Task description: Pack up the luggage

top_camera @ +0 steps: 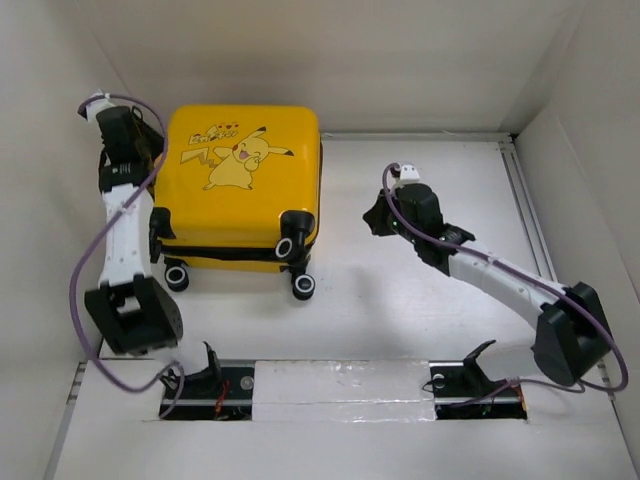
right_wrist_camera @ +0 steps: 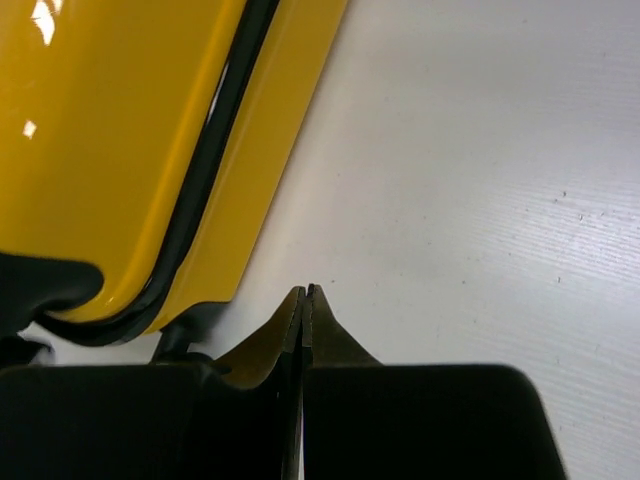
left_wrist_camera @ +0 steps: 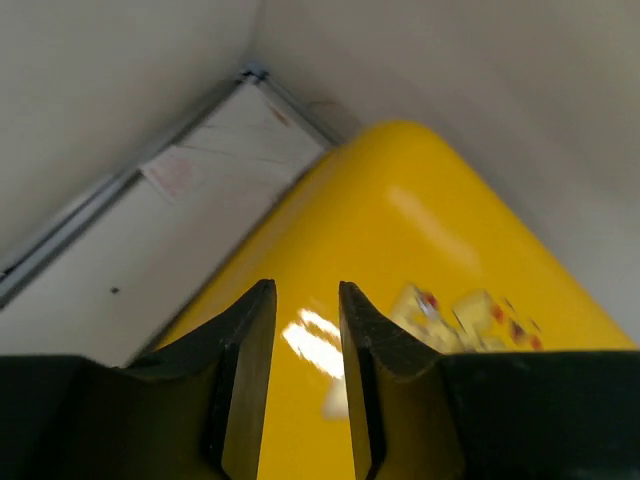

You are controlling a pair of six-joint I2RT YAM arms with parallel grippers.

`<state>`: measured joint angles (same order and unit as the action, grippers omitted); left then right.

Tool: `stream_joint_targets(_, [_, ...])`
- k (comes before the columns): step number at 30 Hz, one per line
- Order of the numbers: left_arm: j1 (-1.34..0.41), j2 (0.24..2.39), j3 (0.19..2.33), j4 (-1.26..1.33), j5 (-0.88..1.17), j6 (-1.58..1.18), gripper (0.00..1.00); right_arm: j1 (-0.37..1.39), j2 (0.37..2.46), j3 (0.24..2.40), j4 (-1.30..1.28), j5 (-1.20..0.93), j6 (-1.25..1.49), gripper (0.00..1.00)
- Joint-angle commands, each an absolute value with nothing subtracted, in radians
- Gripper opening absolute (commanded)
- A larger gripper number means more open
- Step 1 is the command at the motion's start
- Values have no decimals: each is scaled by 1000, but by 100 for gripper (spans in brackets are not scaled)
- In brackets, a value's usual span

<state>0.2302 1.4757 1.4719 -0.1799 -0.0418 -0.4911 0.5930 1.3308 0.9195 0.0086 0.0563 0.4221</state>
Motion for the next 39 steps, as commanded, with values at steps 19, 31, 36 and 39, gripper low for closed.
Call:
stream_joint_targets(19, [234, 1686, 1074, 43, 158, -753, 10, 560, 1807, 1244, 189, 20, 474, 0])
stream_joint_targets(31, [-447, 1223, 430, 261, -73, -1087, 10, 358, 1905, 1404, 114, -155, 375, 0])
stream_joint_targets(36, [-802, 1017, 416, 59, -357, -1224, 16, 281, 1925, 1544, 19, -144, 356, 2])
stream_joint_targets(39, [-883, 850, 541, -220, -617, -1246, 35, 232, 1876, 1575, -18, -95, 356, 28])
